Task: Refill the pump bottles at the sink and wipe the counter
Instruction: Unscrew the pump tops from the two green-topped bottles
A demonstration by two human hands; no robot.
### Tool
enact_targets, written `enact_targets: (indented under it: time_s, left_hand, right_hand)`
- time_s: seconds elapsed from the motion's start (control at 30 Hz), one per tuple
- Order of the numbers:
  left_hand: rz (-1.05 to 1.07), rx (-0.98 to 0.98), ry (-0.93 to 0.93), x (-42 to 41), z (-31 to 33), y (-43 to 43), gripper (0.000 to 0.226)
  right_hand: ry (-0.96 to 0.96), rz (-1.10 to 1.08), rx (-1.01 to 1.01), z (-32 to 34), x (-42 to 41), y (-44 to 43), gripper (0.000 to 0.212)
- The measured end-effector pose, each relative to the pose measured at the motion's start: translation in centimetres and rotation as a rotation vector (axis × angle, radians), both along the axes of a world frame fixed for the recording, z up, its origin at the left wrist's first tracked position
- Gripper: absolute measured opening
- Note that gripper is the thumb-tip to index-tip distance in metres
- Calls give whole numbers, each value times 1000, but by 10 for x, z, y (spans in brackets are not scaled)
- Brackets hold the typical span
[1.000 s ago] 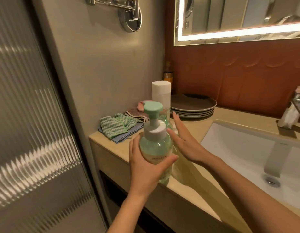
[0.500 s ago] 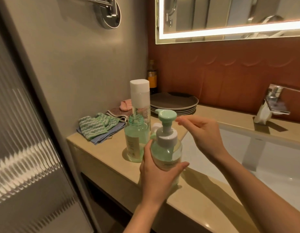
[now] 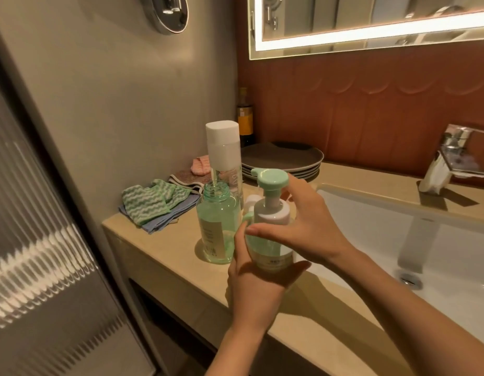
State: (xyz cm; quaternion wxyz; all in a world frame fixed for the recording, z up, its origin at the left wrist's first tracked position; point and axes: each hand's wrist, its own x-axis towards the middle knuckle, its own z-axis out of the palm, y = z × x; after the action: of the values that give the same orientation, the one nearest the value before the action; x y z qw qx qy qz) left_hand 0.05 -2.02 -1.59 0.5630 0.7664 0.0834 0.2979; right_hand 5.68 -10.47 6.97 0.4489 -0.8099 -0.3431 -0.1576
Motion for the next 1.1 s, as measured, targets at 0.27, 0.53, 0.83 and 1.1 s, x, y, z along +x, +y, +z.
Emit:
enact_targets:
  time_s: [0.27, 0.53, 0.83, 1.1]
  left_hand:
    - [36, 29, -3, 1, -5, 3, 88]
    - [25, 77, -14, 2, -4, 3, 96]
    - [27, 21, -4, 1, -5, 3, 92]
    - [-4, 53, -21, 0, -4, 3, 89]
  right_hand:
    - [110, 38, 32, 8, 0, -6, 48]
    - [479, 475, -60, 15, 4, -18, 47]
    - [97, 13, 77, 3, -4, -3, 75]
    - [329, 289, 2, 8, -5, -8, 55]
